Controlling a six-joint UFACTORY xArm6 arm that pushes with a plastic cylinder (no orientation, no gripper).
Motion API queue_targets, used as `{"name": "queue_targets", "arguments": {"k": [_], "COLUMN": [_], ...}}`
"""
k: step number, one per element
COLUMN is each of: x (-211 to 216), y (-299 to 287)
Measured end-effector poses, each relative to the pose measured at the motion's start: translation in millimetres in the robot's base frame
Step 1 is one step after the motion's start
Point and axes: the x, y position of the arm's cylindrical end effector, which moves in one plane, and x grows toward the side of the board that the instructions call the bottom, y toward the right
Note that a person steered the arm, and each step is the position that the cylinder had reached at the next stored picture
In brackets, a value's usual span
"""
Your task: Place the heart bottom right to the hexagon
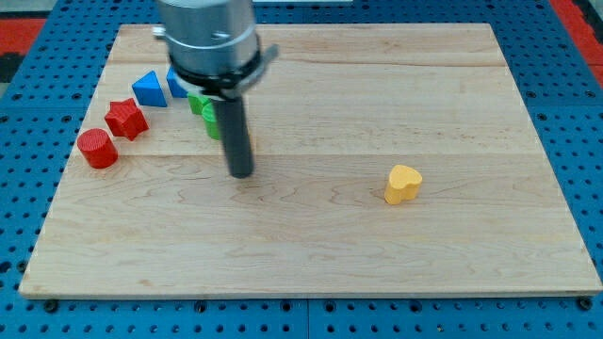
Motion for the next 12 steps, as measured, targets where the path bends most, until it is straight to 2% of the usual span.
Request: {"name": "queue_targets", "arguments": {"k": [1, 2, 3, 4, 5, 7, 9, 10, 11, 12], "x": [-46, -63, 5, 66, 78, 40, 22, 12, -11, -14], "y": [90, 180, 230, 233, 194, 195, 122, 123, 183, 144]}}
